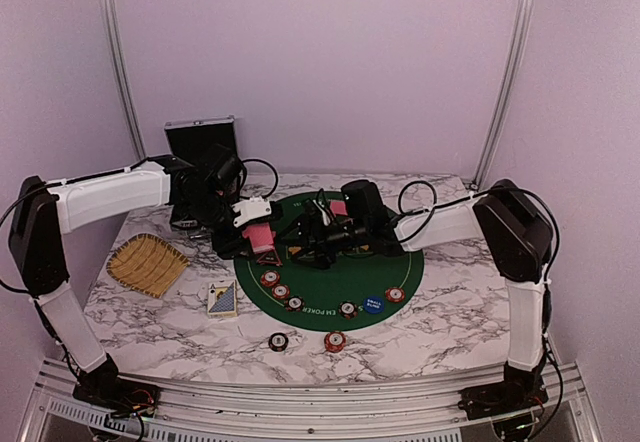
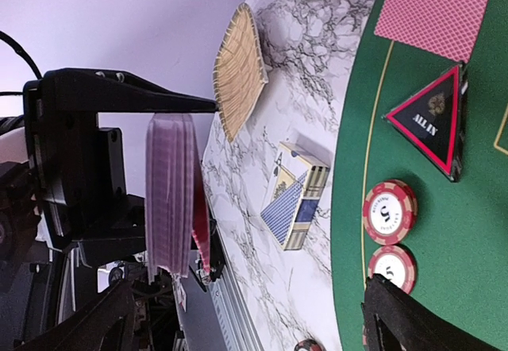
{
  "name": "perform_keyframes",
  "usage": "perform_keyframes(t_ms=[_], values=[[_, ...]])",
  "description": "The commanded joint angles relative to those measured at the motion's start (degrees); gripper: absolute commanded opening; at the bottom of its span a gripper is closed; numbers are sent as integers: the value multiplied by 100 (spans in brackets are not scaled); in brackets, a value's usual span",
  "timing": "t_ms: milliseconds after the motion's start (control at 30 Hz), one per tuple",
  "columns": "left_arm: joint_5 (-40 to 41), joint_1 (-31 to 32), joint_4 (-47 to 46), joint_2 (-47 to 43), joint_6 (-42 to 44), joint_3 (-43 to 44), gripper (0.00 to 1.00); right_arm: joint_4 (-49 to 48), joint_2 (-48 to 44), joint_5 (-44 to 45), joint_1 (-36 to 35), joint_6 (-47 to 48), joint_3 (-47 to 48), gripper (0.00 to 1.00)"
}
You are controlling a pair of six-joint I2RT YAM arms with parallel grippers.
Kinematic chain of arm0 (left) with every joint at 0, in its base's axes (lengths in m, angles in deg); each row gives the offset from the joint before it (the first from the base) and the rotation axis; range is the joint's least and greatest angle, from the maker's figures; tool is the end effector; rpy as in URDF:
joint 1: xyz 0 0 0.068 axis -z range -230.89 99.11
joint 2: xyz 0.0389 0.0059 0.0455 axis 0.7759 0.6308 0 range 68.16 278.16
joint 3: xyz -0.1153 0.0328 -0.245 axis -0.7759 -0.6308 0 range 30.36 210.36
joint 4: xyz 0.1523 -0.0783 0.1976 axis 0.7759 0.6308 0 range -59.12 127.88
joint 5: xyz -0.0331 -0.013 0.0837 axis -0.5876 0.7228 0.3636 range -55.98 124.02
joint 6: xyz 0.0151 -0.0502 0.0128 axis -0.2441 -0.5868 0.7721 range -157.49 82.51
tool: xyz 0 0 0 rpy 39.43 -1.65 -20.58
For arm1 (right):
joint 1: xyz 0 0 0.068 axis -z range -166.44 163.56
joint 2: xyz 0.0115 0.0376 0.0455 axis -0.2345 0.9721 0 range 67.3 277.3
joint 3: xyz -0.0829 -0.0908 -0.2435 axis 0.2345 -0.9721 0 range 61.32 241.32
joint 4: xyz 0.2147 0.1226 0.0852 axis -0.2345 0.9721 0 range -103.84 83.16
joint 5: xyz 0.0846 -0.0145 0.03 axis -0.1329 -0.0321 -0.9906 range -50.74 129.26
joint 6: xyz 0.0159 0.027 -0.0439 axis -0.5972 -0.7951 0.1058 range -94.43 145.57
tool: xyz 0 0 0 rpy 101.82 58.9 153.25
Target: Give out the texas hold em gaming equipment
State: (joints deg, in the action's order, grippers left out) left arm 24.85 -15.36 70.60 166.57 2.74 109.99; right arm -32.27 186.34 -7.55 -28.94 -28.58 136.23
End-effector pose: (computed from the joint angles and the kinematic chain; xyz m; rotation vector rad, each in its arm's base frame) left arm 0.2953 -0.2178 0.2594 1.6308 2.0011 -0.1770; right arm 0.3176 0.3261 0.1740 -0.3948 2.3852 1.7668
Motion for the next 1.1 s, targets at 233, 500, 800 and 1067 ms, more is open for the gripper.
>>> perform_keyframes(t_ms=[233, 500, 800, 1067], values=[[-55, -2, 114, 16, -39, 175, 0, -698, -23, -215, -52, -381, 125, 97], [-62, 7, 114, 37, -59, 179, 0, -858, 272, -272, -149, -564, 452, 96], [-75, 15, 123, 20, -68, 201, 0, -1061, 745, -400, -246, -819, 1015, 96], [-77, 59, 158, 139, -86, 325, 0, -1629, 1261, -560, -346, -1299, 1463, 96]])
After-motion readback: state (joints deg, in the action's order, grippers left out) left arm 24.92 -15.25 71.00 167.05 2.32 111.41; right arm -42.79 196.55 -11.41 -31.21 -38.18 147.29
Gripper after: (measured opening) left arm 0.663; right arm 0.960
